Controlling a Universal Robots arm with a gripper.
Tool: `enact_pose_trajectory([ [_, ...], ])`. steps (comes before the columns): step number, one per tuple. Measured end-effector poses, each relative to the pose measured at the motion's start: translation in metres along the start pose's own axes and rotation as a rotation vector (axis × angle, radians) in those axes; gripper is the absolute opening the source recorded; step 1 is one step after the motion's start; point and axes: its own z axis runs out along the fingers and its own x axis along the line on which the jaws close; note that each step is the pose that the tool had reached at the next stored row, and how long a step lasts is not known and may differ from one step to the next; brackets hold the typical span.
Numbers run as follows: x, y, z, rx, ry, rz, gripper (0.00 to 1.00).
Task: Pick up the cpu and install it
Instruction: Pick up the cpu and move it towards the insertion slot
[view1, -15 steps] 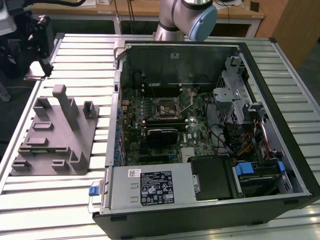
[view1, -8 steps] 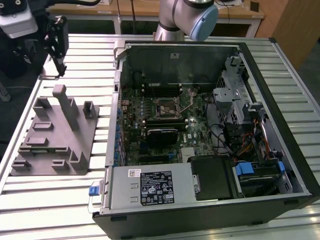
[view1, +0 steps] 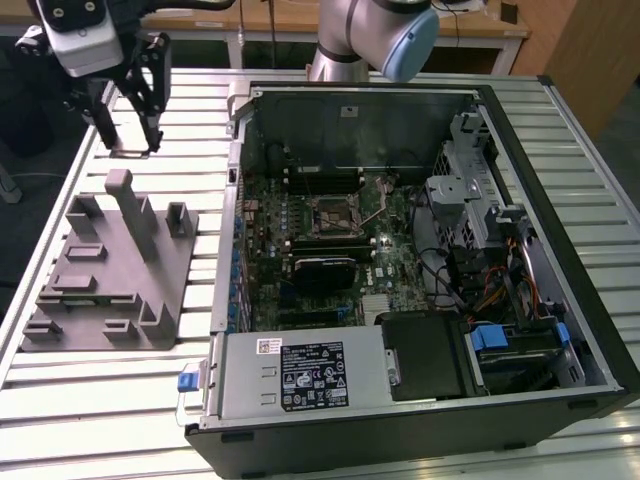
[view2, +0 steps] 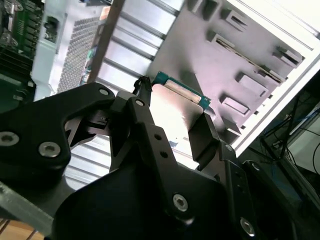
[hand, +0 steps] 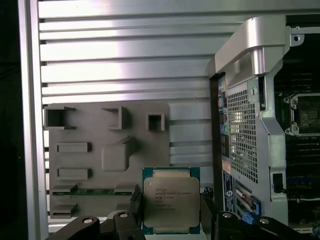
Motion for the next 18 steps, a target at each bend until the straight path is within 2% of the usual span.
enact_pose_trajectory([
  [18, -0.0810, 0.0073, 0.0007, 0.0007, 0.0114, 0.000, 0.54],
])
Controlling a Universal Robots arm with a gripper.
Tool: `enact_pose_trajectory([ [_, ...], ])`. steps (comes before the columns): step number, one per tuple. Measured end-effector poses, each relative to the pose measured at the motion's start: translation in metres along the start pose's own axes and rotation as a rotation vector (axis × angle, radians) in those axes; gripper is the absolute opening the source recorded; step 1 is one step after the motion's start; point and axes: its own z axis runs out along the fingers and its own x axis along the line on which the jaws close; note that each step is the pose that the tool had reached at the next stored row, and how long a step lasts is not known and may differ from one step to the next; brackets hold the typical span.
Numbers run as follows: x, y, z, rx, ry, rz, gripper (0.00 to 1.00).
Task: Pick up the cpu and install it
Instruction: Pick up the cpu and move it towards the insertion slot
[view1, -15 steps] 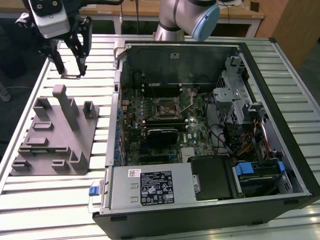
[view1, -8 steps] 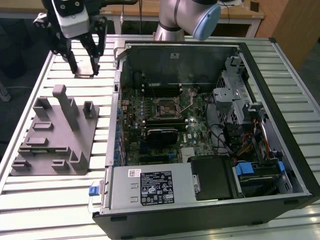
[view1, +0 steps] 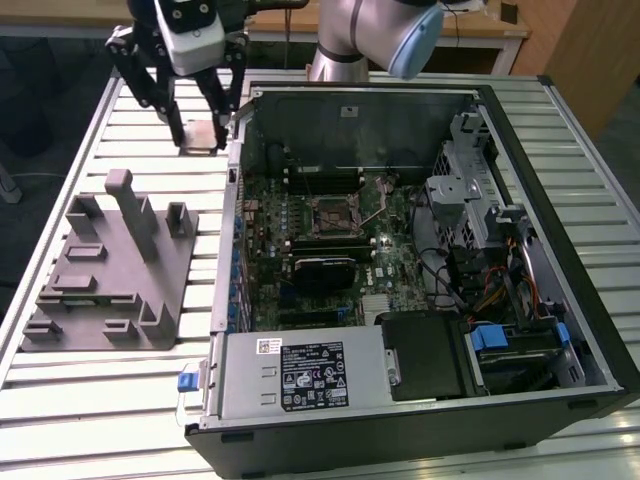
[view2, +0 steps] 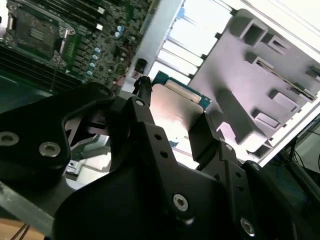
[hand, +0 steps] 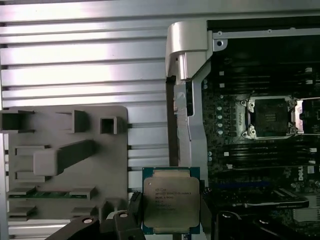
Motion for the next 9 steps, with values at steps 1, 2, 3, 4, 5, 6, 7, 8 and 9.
enact_pose_trajectory([
  [1, -0.0045, 0.0004, 0.0000, 0.0000, 0.0007, 0.000, 0.54],
  [2, -0.0094, 0.0009, 0.0000, 0.0001, 0.0014, 0.000, 0.54],
  [3, -0.0139, 0.0013, 0.0000, 0.0001, 0.0020, 0.000, 0.54],
  [4, -0.0183, 0.0017, 0.0000, 0.0002, 0.0027, 0.000, 0.54],
  [5, -0.0228, 0.0021, 0.0000, 0.0002, 0.0034, 0.000, 0.54],
  [6, -0.0273, 0.0025, -0.0001, 0.0002, 0.0041, 0.000, 0.54],
  [7, -0.0318, 0.0030, -0.0001, 0.0003, 0.0048, 0.000, 0.54],
  [8, -0.0362, 0.0034, 0.0000, 0.0003, 0.0054, 0.000, 0.54],
  [9, -0.0406, 0.0039, -0.0001, 0.0003, 0.0060, 0.000, 0.54],
])
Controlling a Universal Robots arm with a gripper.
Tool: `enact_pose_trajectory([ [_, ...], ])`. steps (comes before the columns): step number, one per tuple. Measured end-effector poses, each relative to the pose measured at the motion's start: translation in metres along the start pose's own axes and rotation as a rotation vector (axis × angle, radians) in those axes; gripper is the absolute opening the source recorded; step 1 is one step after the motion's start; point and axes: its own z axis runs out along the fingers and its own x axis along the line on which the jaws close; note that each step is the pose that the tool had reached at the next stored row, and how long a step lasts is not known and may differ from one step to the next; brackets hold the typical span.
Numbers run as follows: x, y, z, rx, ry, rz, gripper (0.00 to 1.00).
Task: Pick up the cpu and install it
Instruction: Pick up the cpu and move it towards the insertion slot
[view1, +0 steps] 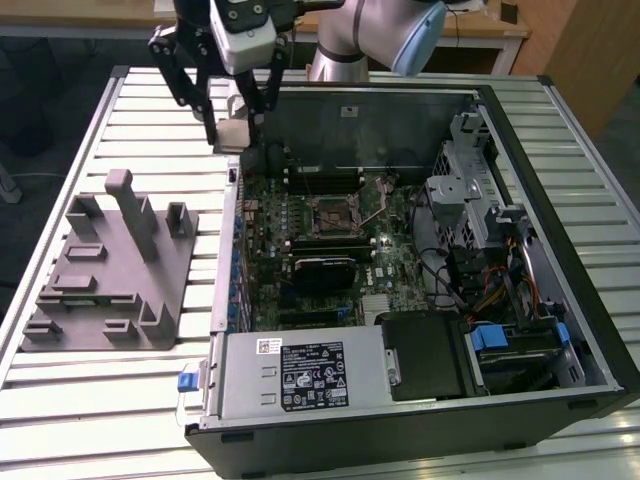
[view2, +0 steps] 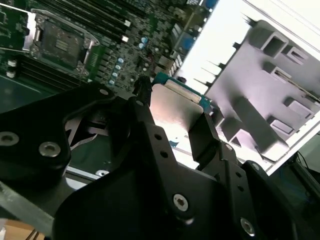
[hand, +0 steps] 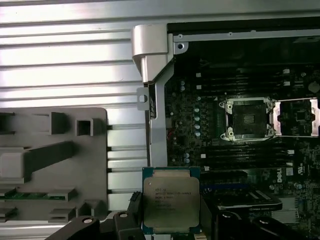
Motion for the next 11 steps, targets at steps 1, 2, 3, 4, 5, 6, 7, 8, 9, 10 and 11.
enact_pose_trajectory([
  [1, -0.0048, 0.0005, 0.0000, 0.0000, 0.0007, 0.000, 0.54],
  [2, -0.0092, 0.0009, -0.0001, 0.0001, 0.0014, 0.000, 0.54],
  [3, -0.0136, 0.0013, -0.0002, 0.0002, 0.0020, 0.000, 0.54],
  [4, -0.0182, 0.0018, -0.0003, 0.0003, 0.0028, 0.000, 0.54],
  [5, -0.0227, 0.0022, -0.0002, 0.0002, 0.0033, 0.000, 0.54],
  [6, -0.0271, 0.0026, -0.0002, 0.0002, 0.0038, 0.000, 0.54],
  [7, -0.0316, 0.0030, -0.0003, 0.0003, 0.0045, 0.000, 0.54],
  [8, -0.0365, 0.0035, -0.0003, 0.0003, 0.0053, 0.000, 0.54],
  [9, -0.0410, 0.0039, -0.0003, 0.0003, 0.0059, 0.000, 0.54],
  [10, -0.0454, 0.0043, -0.0004, 0.0004, 0.0065, 0.000, 0.54],
  [11, -0.0499, 0.0047, -0.0005, 0.0005, 0.0073, 0.000, 0.54],
])
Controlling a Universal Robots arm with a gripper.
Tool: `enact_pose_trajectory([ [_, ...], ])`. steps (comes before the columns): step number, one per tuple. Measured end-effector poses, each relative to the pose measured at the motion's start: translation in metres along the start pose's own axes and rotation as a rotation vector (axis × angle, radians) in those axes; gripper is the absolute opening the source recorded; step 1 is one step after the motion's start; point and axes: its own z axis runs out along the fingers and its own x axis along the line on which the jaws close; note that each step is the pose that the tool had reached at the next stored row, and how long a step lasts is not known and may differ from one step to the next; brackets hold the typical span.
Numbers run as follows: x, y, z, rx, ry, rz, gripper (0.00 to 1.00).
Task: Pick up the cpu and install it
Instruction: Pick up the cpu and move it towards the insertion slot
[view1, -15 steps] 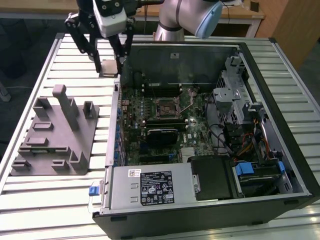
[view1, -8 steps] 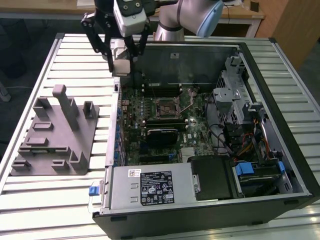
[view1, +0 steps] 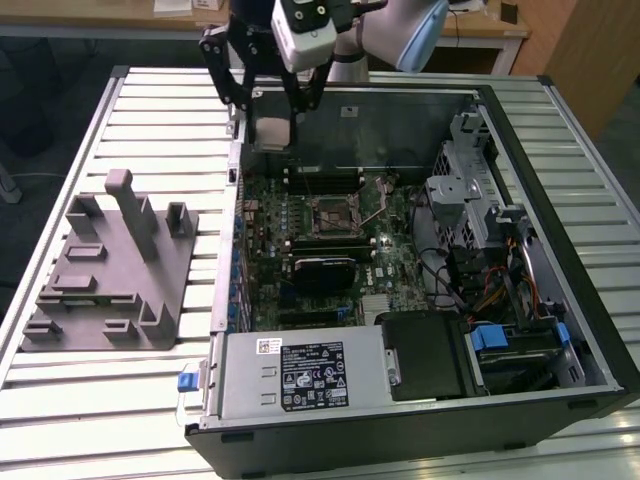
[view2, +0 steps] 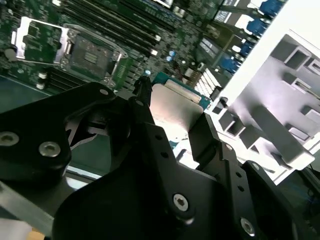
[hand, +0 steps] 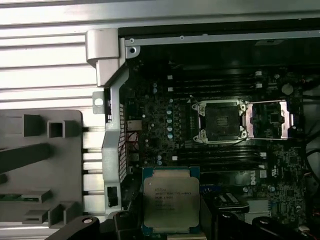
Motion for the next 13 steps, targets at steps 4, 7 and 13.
enact_pose_trajectory([
  [4, -0.0183, 0.0017, -0.0002, 0.0000, 0.0025, 0.000, 0.54],
  [7, -0.0318, 0.0031, -0.0004, 0.0002, 0.0042, 0.000, 0.54],
  [13, -0.0590, 0.0059, -0.0007, 0.0002, 0.0077, 0.000, 0.54],
])
